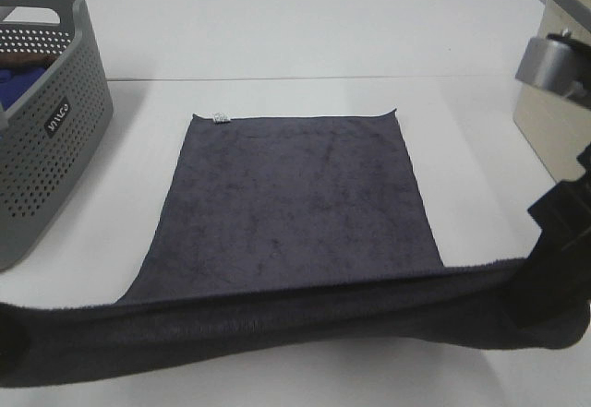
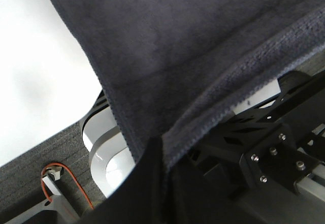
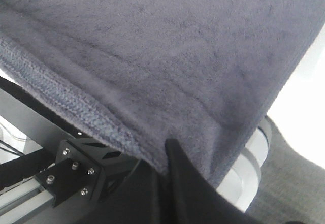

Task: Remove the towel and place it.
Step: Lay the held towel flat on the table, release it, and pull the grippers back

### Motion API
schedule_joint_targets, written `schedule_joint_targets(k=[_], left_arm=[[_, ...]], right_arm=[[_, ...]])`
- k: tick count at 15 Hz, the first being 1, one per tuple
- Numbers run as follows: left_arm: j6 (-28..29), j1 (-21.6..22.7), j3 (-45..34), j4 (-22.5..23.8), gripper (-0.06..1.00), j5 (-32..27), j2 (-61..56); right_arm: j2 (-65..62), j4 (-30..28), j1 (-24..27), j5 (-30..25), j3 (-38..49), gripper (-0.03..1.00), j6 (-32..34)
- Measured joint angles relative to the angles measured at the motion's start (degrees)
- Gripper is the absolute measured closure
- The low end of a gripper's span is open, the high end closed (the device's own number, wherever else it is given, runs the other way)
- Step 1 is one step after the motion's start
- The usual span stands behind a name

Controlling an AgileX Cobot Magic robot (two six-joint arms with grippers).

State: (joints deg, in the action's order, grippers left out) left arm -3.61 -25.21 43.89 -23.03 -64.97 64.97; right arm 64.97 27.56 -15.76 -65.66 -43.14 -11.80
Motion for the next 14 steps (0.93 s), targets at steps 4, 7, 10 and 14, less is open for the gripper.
schedule_joint_targets(k=[4, 7, 10, 14], left_arm=[[0.0, -4.6, -3.1, -1.4, 0.94, 0.1, 4.3], [0.0, -9.2, -3.3, -1.1, 0.94, 2.3, 12.4], [0.0, -12.7, -3.3, -1.2, 0.94, 4.4, 19.8], [0.0, -13.8, -3.1, -2.1, 0.94, 5.2, 23.8]], right_arm=[[0.0, 0.5, 0.3, 0.8, 7.1, 0.96, 0.0], [0.3, -1.0, 0.5, 2.1, 8.5, 0.96, 0.0], [5.0, -2.2, 0.6, 1.8, 8.5, 0.96, -0.5], [11.9, -3.1, 0.6, 0.6, 8.5, 0.96, -2.0]])
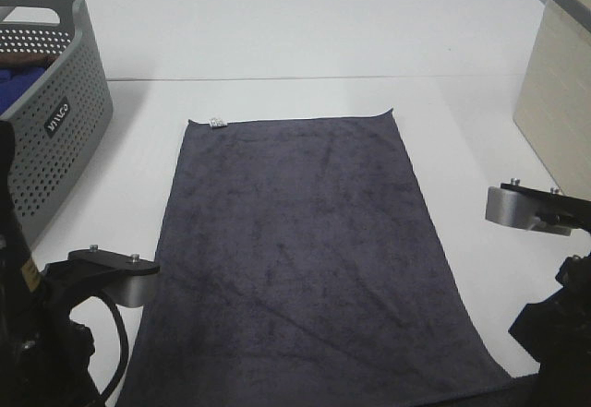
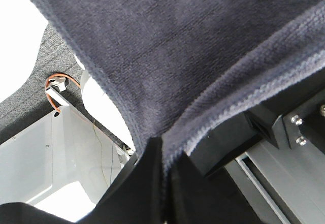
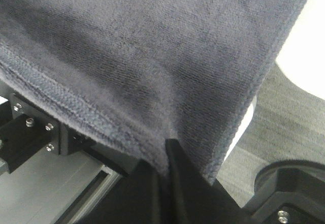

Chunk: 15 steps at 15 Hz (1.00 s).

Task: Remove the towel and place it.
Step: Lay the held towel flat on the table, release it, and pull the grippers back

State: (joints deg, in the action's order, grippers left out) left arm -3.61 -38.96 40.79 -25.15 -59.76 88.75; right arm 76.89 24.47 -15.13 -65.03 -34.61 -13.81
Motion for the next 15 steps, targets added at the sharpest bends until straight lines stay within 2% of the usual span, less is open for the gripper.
schedule_joint_targets(k=[5, 9, 15], left_arm=[[0.2, 0.0, 0.2, -1.2, 0.94, 0.3, 0.8], [0.2, 0.0, 1.1, -4.0, 0.94, -1.7, 7.5], [-1.9, 0.0, 6.6, -3.1, 0.94, -3.0, 14.2]], right_arm=[[9.3, -0.9, 0.1, 0.1, 0.0, 0.96, -2.2], [14.3, -0.5, 0.2, 0.1, -0.1, 0.96, -4.5], [17.0, -0.6, 0.5, -0.1, -0.1, 0.96, -4.5]])
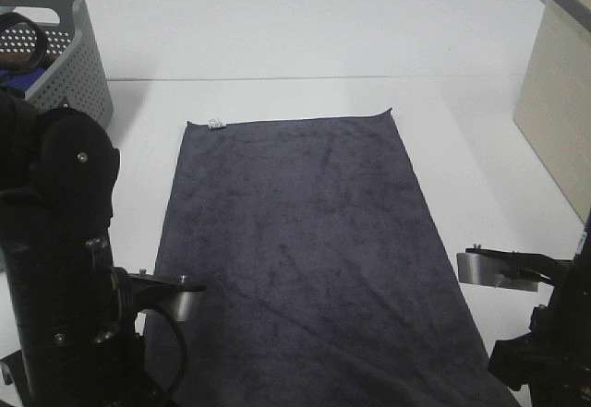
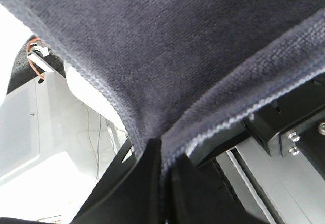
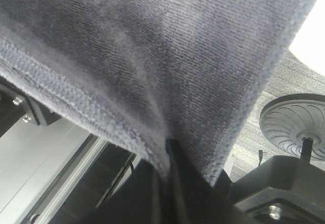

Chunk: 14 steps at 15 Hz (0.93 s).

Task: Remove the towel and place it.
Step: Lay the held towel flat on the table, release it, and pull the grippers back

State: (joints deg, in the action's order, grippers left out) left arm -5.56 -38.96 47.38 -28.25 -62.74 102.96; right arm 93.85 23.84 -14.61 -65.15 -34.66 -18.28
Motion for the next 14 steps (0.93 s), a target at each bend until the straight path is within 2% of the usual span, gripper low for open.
schedule_joint_targets(k=[4, 5, 6, 7, 8, 10, 14], left_arm=[[0.0, 0.0, 0.3, -1.4, 0.72, -1.1, 0.1], [0.0, 0.0, 0.3, -2.0, 0.65, -1.1, 0.1], [0.0, 0.0, 0.3, -2.3, 0.57, -1.1, 0.0], [0.0, 0.0, 0.3, -2.9, 0.47, -1.2, 0.0], [0.0, 0.0, 0.3, -2.9, 0.44, -1.2, -0.1], [0.0, 0.0, 0.3, -3.2, 0.36, -1.3, -1.7], [0.4, 0.0, 2.1, -3.0, 0.35, -3.0, -8.0]], right_arm=[[0.0, 2.4, 0.0, -0.5, 0.0, 0.93, -1.2], [0.0, 2.8, 0.0, -0.5, 0.0, 0.87, -1.4], [0.0, 3.0, 0.0, -0.5, 0.0, 0.77, -1.4], [0.0, 3.4, 0.0, -0.5, 0.0, 0.56, -1.4], [0.0, 3.7, 0.0, -0.5, 0.0, 0.5, -1.4], [0.0, 4.2, 0.0, -0.5, 0.0, 0.28, -1.4], [-3.2, 4.8, 0.1, -1.7, -3.5, 0.24, -1.4]])
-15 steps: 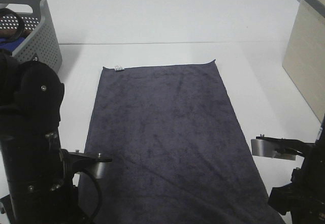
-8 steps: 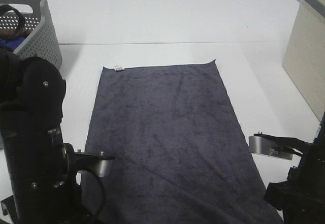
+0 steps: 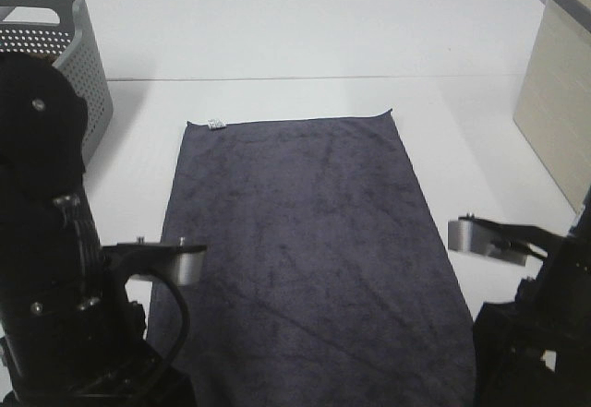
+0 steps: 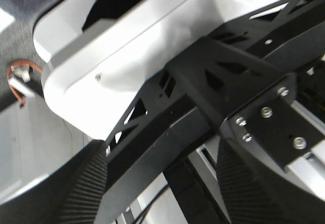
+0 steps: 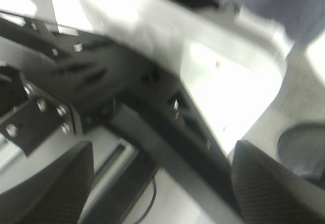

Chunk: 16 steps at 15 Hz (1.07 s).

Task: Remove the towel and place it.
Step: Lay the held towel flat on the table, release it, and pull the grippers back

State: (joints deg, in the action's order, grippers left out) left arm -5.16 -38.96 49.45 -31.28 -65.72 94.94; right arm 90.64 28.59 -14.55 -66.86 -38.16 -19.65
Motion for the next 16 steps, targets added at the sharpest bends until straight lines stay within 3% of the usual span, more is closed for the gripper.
schedule_joint_targets(k=[4, 7, 8, 10, 12, 16], left_arm=[[2.5, 1.7, 8.0, 8.7, 0.35, 1.1, -2.5], [2.9, 8.8, 13.4, 14.4, 0.34, 5.3, -2.5], [2.9, 14.4, 16.7, 16.0, 0.32, 9.0, -2.3], [2.6, 19.1, 21.2, 16.4, 0.31, 11.6, -0.3], [2.6, 21.9, 26.8, 16.5, 0.31, 12.1, 4.2], [1.8, 22.5, 39.4, 17.7, 0.31, 12.1, 16.4]], right_arm=[[-4.0, -2.6, 0.1, 3.7, -11.2, 0.24, 1.5], [-4.2, -6.6, 1.8, 4.7, -19.5, 0.24, 5.0], [-4.0, -6.6, 6.8, 4.7, -23.8, 0.24, 4.8], [-1.8, -5.8, 11.3, 3.8, -29.0, 0.24, 4.2], [3.2, -5.6, 12.2, 1.8, -35.3, 0.23, 3.3], [16.6, -5.2, 12.2, -2.1, -51.9, 0.2, 2.2]])
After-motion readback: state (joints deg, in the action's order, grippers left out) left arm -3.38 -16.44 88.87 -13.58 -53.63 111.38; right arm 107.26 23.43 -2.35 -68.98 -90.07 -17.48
